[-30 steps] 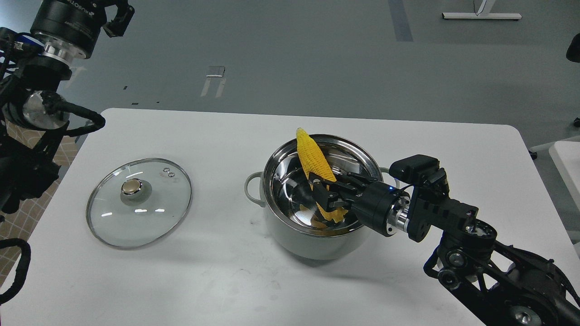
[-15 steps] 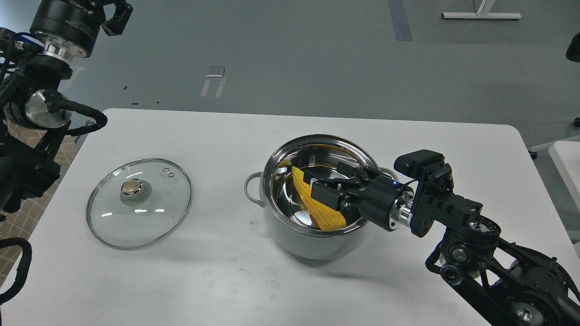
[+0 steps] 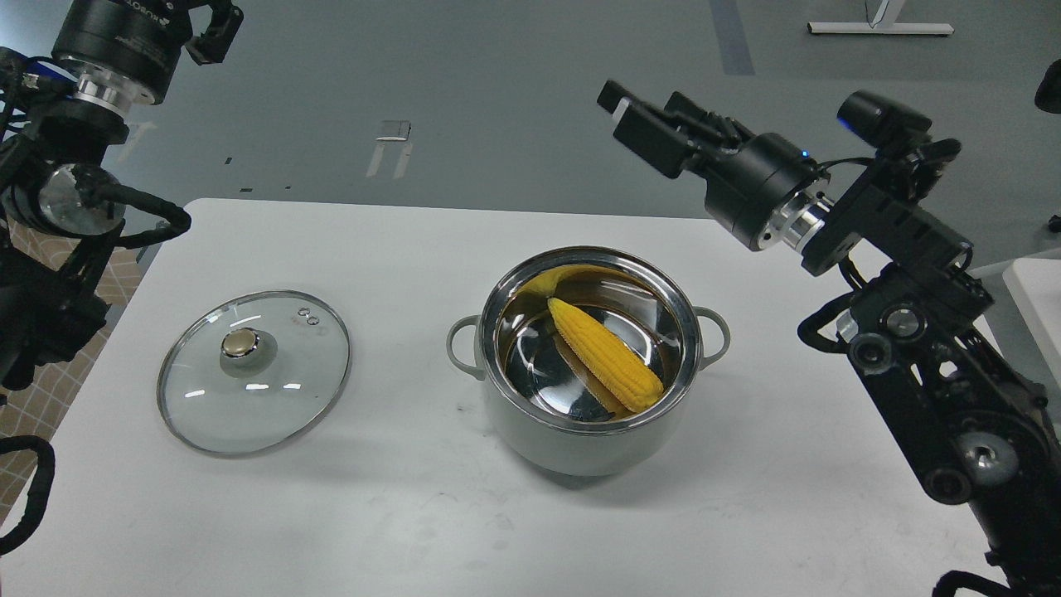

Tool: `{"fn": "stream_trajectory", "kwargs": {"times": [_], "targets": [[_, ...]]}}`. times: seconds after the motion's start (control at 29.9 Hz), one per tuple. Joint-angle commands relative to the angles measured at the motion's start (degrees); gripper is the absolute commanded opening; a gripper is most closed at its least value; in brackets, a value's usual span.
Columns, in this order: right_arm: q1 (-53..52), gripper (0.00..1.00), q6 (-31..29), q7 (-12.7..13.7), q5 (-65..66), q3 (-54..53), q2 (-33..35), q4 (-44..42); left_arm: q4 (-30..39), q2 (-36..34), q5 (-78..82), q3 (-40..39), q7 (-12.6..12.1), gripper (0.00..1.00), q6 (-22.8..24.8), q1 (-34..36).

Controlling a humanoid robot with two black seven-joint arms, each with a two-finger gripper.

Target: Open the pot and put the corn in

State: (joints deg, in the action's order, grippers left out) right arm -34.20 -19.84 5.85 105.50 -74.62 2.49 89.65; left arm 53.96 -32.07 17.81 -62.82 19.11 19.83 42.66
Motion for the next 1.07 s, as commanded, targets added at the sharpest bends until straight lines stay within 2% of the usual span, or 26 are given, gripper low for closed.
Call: {"fn": "stream_trajectory", "kwargs": {"times": [0.0, 0.07, 0.13, 0.23, 0.3, 0.43, 0.57, 0.7, 1.04], "targets": [[-6.6, 1.0, 0.3, -0.1, -11.6, -11.9, -2.5, -9.3, -0.8, 0.1, -0.1, 0.1, -0.1, 0.98, 0.0, 0.3], [-8.7, 1.0, 0.3, -0.1, -15.0, -14.5, -2.5, -12.4, -1.4, 0.1, -0.1, 0.0, -0.1, 0.98, 0.1, 0.4], [-12.2, 1.0, 0.4, -0.1, -23.5, -18.6, -2.5, -18.3, -4.3, 0.3, -0.1, 0.1, -0.2, 0.98, 2.6, 0.4], [-14.0, 1.0, 0.4, -0.1, -30.4, -20.9, -2.5, -21.8, -6.5, 0.5, -0.1, 0.0, -0.4, 0.98, 3.9, 0.6], [-15.3, 1.0, 0.4, -0.2, -39.2, -21.5, 0.7, -27.0, -8.6, 0.7, -0.4, -0.2, -0.8, 0.98, 4.1, 2.1], [-15.5, 1.0, 0.4, -0.5, -48.5, -22.1, 4.4, -33.0, -10.5, 0.7, -1.4, -0.4, -1.0, 0.98, 4.1, 3.0], [-14.1, 1.0, 0.0, -2.3, -62.2, -22.3, 8.7, -38.5, -10.7, 0.7, -1.7, -0.5, -1.0, 0.98, 4.0, 2.9], [-10.4, 1.0, -0.6, -2.4, -71.0, -22.2, 8.9, -38.9, -10.7, 1.7, -1.7, -0.4, -1.0, 0.98, 3.4, 2.8], [-7.9, 1.0, -0.8, -2.4, -71.7, -22.1, 9.6, -38.1, -10.7, 3.9, -1.7, -0.3, -1.0, 0.98, 3.1, 2.2]]}}
